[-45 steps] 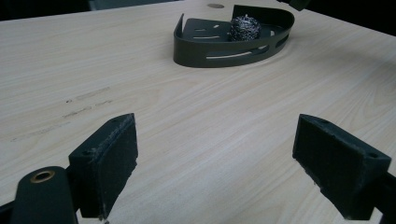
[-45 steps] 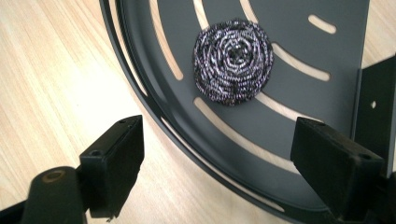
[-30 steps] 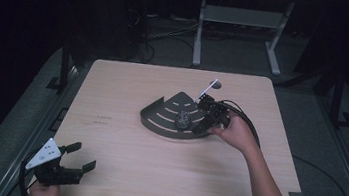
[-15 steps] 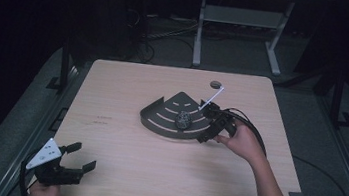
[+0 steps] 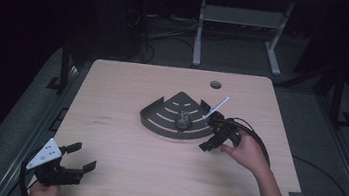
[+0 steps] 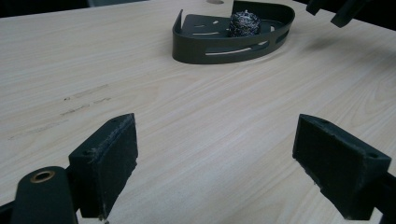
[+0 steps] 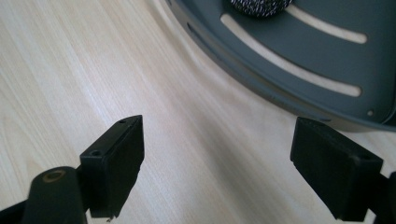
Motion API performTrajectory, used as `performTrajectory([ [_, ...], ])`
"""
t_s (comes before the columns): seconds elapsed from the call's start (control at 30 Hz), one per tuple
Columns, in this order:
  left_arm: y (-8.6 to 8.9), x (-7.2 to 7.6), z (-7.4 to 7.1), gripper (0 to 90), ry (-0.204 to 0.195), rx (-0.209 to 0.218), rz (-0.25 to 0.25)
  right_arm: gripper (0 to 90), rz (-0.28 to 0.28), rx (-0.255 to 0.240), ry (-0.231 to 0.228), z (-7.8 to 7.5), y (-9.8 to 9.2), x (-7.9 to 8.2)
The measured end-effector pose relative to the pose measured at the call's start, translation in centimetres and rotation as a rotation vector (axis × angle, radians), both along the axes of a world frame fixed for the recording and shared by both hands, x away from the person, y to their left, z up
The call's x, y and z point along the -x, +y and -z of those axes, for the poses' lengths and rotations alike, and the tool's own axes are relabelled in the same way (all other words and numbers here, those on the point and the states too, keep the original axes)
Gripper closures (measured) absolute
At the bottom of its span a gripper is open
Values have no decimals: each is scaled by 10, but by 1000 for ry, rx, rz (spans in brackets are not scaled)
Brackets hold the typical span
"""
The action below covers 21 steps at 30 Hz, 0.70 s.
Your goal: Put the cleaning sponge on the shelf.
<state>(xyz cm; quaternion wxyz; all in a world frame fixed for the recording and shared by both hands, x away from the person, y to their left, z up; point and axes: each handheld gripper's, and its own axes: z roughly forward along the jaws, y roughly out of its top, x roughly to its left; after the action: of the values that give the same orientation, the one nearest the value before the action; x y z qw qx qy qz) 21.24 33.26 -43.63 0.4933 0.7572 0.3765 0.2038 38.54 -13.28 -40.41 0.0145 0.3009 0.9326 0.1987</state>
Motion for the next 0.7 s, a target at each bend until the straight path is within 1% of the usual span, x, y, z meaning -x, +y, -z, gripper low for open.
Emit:
performTrajectory([
  [0.23, 0, 0, 0, 133, 0, -3, 1, 171, 0, -8, -11, 8, -6, 10],
  [0.47, 0, 0, 0, 133, 0, -3, 2, 171, 0, -9, -7, 13, -11, 20],
  [0.6, 0, 0, 0, 133, 1, -4, 3, 170, -2, 0, 4, 14, -12, 23],
  [0.63, 0, 0, 0, 133, 1, -5, 4, 171, -4, -5, -4, 14, -13, 25],
  [0.7, 0, 0, 0, 133, 0, -7, 5, 171, 1, -6, -4, 15, -14, 27],
])
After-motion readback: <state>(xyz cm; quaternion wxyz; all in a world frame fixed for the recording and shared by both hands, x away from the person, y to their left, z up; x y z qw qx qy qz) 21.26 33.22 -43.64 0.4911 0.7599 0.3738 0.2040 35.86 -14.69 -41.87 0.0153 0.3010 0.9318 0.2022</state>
